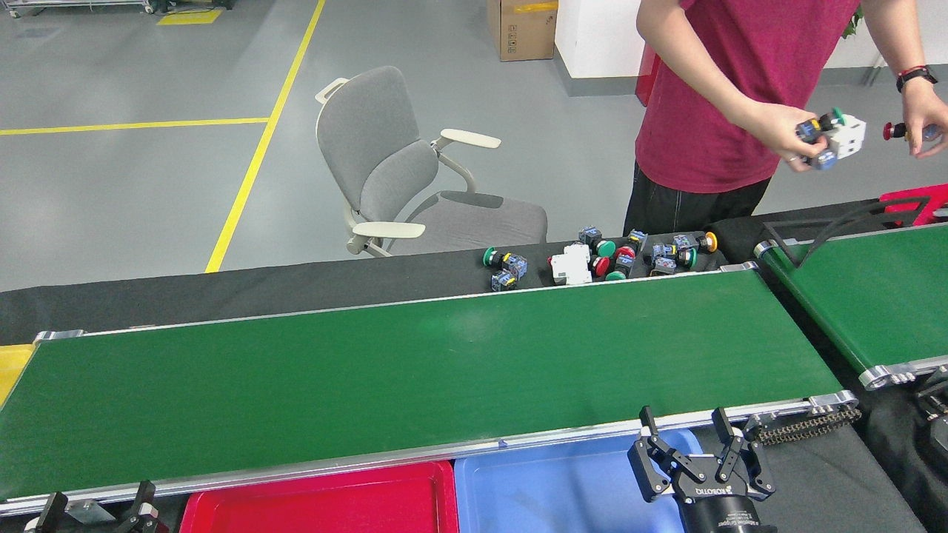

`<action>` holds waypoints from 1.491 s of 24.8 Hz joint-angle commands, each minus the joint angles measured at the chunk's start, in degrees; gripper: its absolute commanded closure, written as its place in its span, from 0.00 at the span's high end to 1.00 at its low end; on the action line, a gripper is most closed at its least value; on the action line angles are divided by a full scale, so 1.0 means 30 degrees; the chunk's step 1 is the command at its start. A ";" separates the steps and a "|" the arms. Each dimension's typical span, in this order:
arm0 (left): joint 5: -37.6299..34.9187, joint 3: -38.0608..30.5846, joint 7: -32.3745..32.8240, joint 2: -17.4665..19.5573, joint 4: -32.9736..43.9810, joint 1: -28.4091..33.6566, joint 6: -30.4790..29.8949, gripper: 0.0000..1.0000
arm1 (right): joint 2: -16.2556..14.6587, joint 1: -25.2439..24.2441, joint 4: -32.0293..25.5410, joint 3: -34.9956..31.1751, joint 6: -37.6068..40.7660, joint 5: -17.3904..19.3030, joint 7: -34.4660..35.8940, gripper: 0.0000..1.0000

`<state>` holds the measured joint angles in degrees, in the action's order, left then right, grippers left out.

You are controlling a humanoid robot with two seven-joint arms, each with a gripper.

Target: Pick switch part from conveyor to tray

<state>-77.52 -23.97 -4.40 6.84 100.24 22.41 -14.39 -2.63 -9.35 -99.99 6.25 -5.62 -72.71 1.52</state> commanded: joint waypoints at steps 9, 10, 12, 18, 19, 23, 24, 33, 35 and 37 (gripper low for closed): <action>-0.0001 -0.0039 -0.0117 0.0239 0.0160 -0.0058 0.0050 1.00 | -0.0061 0.0129 -0.0274 0.0056 0.0027 -0.0050 0.0110 0.98; -0.0001 -0.0039 -0.0117 0.0210 0.0160 -0.0058 0.0050 1.00 | -0.0061 0.0129 -0.0274 0.0056 0.0056 -0.0050 0.0110 0.98; -0.0001 -0.0039 -0.0117 0.0210 0.0160 -0.0058 0.0021 1.00 | -0.0061 0.0129 -0.0274 0.0056 0.0056 -0.0050 0.0110 0.98; -0.0001 -0.0068 -0.0117 0.0210 0.0102 -0.0263 0.0021 1.00 | -0.0061 0.0129 -0.0274 0.0056 0.0056 -0.0050 0.0110 0.98; -0.0001 -0.0068 -0.0117 0.0210 0.0102 -0.0293 0.0021 1.00 | -0.0061 0.0129 -0.0274 0.0056 0.0056 -0.0050 0.0110 0.98; -0.0001 -0.0068 -0.0117 0.0122 0.0102 -0.0322 0.0021 1.00 | -0.0061 0.0099 -0.0274 0.0056 0.0056 -0.0050 0.0110 0.98; -0.0001 -0.0068 -0.0117 0.0122 0.0102 -0.0351 0.0021 1.00 | -0.0061 0.0129 -0.0274 0.0056 0.0056 -0.0050 0.0110 0.98; -0.0001 -0.0098 -0.0117 0.0093 0.0102 -0.0410 0.0021 1.00 | -0.0061 0.0129 -0.0274 0.0056 0.0027 -0.0050 0.0110 0.98; -0.0001 -0.0098 -0.0117 0.0093 0.0102 -0.0410 0.0021 1.00 | -0.0061 0.0129 -0.0274 0.0056 0.0027 -0.0050 0.0110 0.98; -0.0001 -0.0098 -0.0117 0.0093 0.0072 -0.0439 0.0021 1.00 | -0.0061 0.0129 -0.0274 0.0056 0.0027 -0.0050 0.0110 0.98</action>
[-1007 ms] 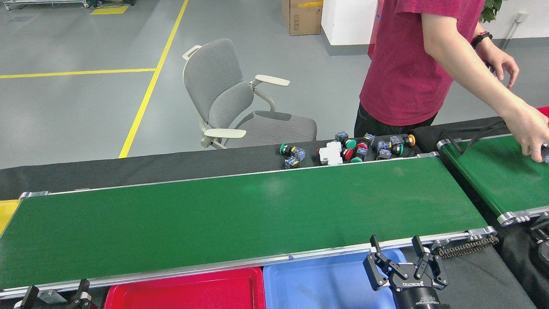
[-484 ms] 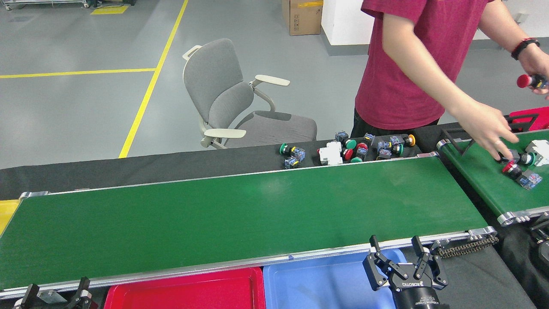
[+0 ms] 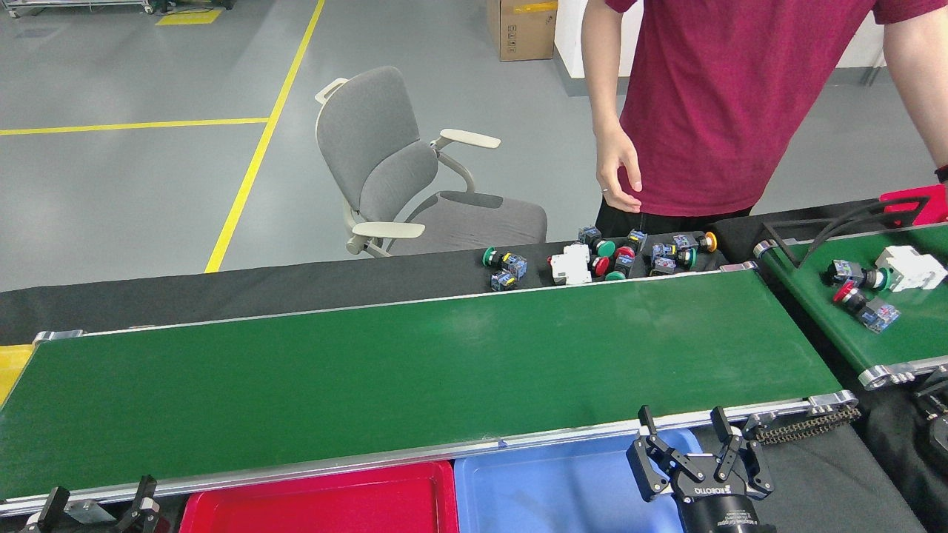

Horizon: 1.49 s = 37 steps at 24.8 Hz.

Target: Pick switch part from conveyor to tray

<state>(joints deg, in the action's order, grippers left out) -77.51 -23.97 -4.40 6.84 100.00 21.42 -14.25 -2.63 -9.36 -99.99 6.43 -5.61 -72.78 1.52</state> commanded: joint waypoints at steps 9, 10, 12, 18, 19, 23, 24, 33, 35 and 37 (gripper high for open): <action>-0.0003 -0.0127 -0.0115 0.0064 0.0152 -0.0166 -0.0056 1.00 | -0.0002 0.0189 -0.0274 -0.0005 -0.0065 -0.0026 0.0051 0.98; -0.0003 -0.0127 -0.0115 0.0064 0.0152 -0.0195 -0.0056 1.00 | -0.0002 0.0218 -0.0274 -0.0005 -0.0123 -0.0026 0.0022 0.98; -0.0003 -0.0127 -0.0115 0.0064 0.0123 -0.0254 -0.0085 1.00 | 0.0057 0.0277 -0.0274 -0.0005 -0.0270 -0.0026 -0.0037 0.97; -0.0003 -0.0098 -0.0115 0.0093 -0.0170 -0.0694 -0.0085 1.00 | 0.0320 0.0482 -0.0157 -0.0005 -0.1237 -0.0026 -0.0740 0.97; -0.0003 -0.0098 -0.0115 0.0093 -0.0199 -0.0723 -0.0085 1.00 | 0.0379 0.0629 -0.0128 -0.0005 -0.1559 -0.0026 -0.1121 0.97; -0.0003 -0.0098 -0.0115 0.0093 -0.0228 -0.0781 -0.0114 1.00 | 0.0379 0.1244 -0.0098 -0.0005 -0.3815 -0.0026 -0.2293 0.97; -0.0003 -0.0098 -0.0085 0.0093 -0.0199 -0.0811 -0.0114 1.00 | 0.0350 0.1537 -0.0069 -0.0005 -0.4459 -0.0055 -0.2527 0.97; -0.0061 -0.0039 0.0032 0.0152 -0.0463 -0.1250 -0.0202 1.00 | -0.0558 0.5345 0.4941 -0.0386 -0.6481 -0.0114 -0.4402 0.97; -0.0032 -0.0039 0.0032 0.0152 -0.0492 -0.1309 -0.0202 1.00 | -0.0617 0.6517 0.6669 -0.0357 -0.6510 -0.0172 -0.4402 0.97; -0.0061 -0.0039 0.0032 0.0123 -0.0492 -0.1397 -0.0202 1.00 | -0.0617 0.7748 0.8310 -0.0357 -0.6510 -0.0201 -0.4373 0.97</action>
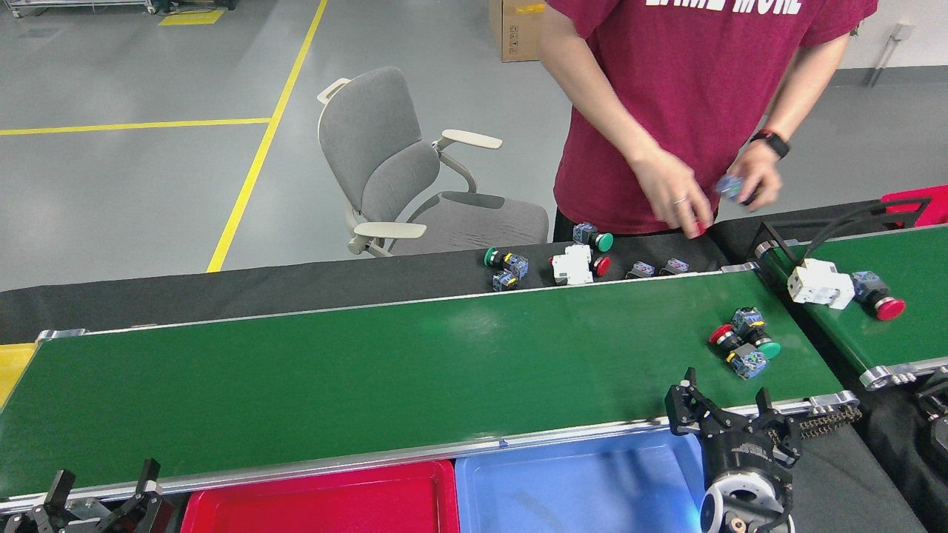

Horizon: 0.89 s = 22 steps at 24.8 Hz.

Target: Pick switch part from conveyor to tray

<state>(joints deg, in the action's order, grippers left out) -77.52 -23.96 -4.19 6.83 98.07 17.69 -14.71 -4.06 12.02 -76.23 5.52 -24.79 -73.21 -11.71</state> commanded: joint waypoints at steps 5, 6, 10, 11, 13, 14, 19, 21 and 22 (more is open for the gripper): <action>-0.0059 -0.0011 -0.0011 0.0155 0.0121 -0.0302 -0.0165 1.00 | -0.0171 0.3170 0.3994 -0.0051 -0.0146 -0.0029 0.0182 0.97; -0.0059 -0.0040 -0.0011 0.0184 0.0092 -0.0361 -0.0165 1.00 | -0.0171 0.3434 0.4317 -0.0051 -0.0146 -0.0029 0.0182 0.97; -0.0059 -0.0011 -0.0011 0.0125 0.0004 -0.0478 -0.0311 1.00 | -0.0552 0.4665 0.6075 -0.0051 -0.0146 0.0000 0.0212 0.97; -0.0059 0.0107 -0.0011 0.0125 -0.0054 -0.0595 -0.0399 1.00 | -0.0493 0.4987 0.6544 0.0066 -0.0146 0.0000 0.0329 0.97; -0.0059 0.0429 0.0018 0.0155 -0.0172 -0.1035 -0.0428 1.00 | -0.0405 0.5338 0.7218 0.0154 -0.0146 0.0000 0.0680 0.94; -0.0059 0.0633 0.0018 0.0155 -0.0230 -0.1210 -0.0428 1.00 | -0.0347 0.5368 0.7334 0.0241 -0.0117 0.0000 0.0739 0.82; -0.0059 0.0780 0.0018 0.0213 -0.0230 -0.1386 -0.0428 1.00 | -0.0522 0.5309 0.7481 0.1091 0.0147 0.0205 0.0534 0.13; -0.0088 0.0780 0.0018 0.0213 -0.0230 -0.1386 -0.0428 1.00 | -0.0552 0.5309 0.7306 0.1179 0.0176 0.0234 0.0505 0.13; -0.0059 0.0780 0.0047 0.0213 -0.0230 -0.1357 -0.0399 1.00 | -0.0552 0.5338 0.7218 0.1208 0.0147 0.0234 0.0505 0.13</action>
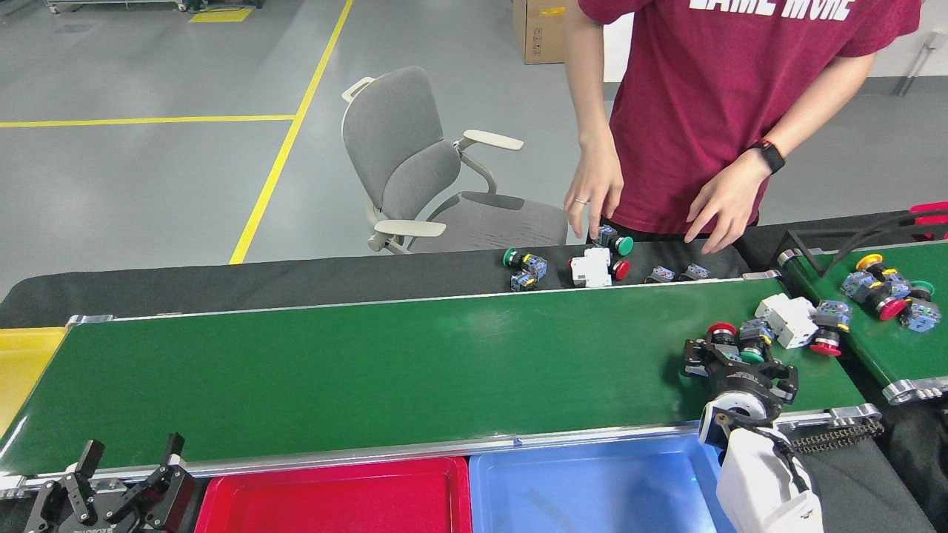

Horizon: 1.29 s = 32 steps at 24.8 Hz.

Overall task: Pick switch part from conveyor to tray
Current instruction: 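Grasp a round switch part with the right gripper, drop into red tray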

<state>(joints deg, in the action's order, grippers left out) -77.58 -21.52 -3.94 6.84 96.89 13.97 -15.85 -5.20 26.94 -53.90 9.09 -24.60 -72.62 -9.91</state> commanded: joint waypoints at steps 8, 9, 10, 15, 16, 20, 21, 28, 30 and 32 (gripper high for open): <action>-0.0069 -0.0061 -0.0064 0.0211 0.0135 -0.0028 -0.0018 1.00 | 0.0970 -0.1159 -0.8167 0.1190 0.3571 0.0243 -0.2849 0.18; -0.0040 -0.0091 -0.0064 0.0182 0.0165 -0.0028 -0.0018 1.00 | 0.1849 -0.1393 -0.8402 0.2128 0.4567 0.0243 -0.2849 0.19; -0.0069 -0.0091 -0.0064 0.0153 0.0165 0.0030 -0.0018 1.00 | 0.2465 -0.1481 -0.8548 0.2948 0.5710 0.0301 -0.2879 0.19; -0.0069 -0.0179 -0.0064 0.0094 0.0048 0.0030 0.0041 1.00 | 0.3812 -0.4118 -1.1068 0.5028 1.1247 0.0565 -0.3230 0.20; -0.0069 -0.0208 -0.0064 0.0094 0.0018 0.0030 0.0070 1.00 | 0.3871 -0.4909 -1.1742 0.5292 1.2389 0.0594 -0.3611 0.20; -0.0069 -0.0237 -0.0005 0.0065 -0.0245 -0.0058 0.0070 1.00 | 0.3871 -0.7956 -1.3880 0.5438 1.6051 0.0653 -0.5017 0.21; -0.0098 -0.0266 -0.0005 0.0065 -0.0333 -0.0058 0.0070 1.00 | 0.3812 -0.8395 -1.4027 0.5438 1.6784 0.0623 -0.5017 0.21; -0.0333 -0.0501 -0.0005 0.0065 -0.0656 0.0265 -0.0047 1.00 | 0.4076 -0.9655 -1.4085 0.5409 1.8571 0.0858 -0.5017 1.00; -0.0333 -0.0501 -0.0005 0.0065 -0.0656 0.0323 -0.0047 1.00 | 0.4164 -0.9567 -1.4232 0.5380 1.8571 0.1268 -0.4988 1.00; -0.0333 -0.0501 -0.0005 0.0065 -0.0656 0.0381 -0.0076 1.00 | 0.4135 -0.9538 -1.4554 0.5292 1.8542 0.1414 -0.5017 1.00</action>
<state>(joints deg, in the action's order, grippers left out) -78.46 -22.70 -3.76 6.83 94.38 15.08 -15.85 6.71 -2.44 -96.37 25.21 30.70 -68.79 -24.96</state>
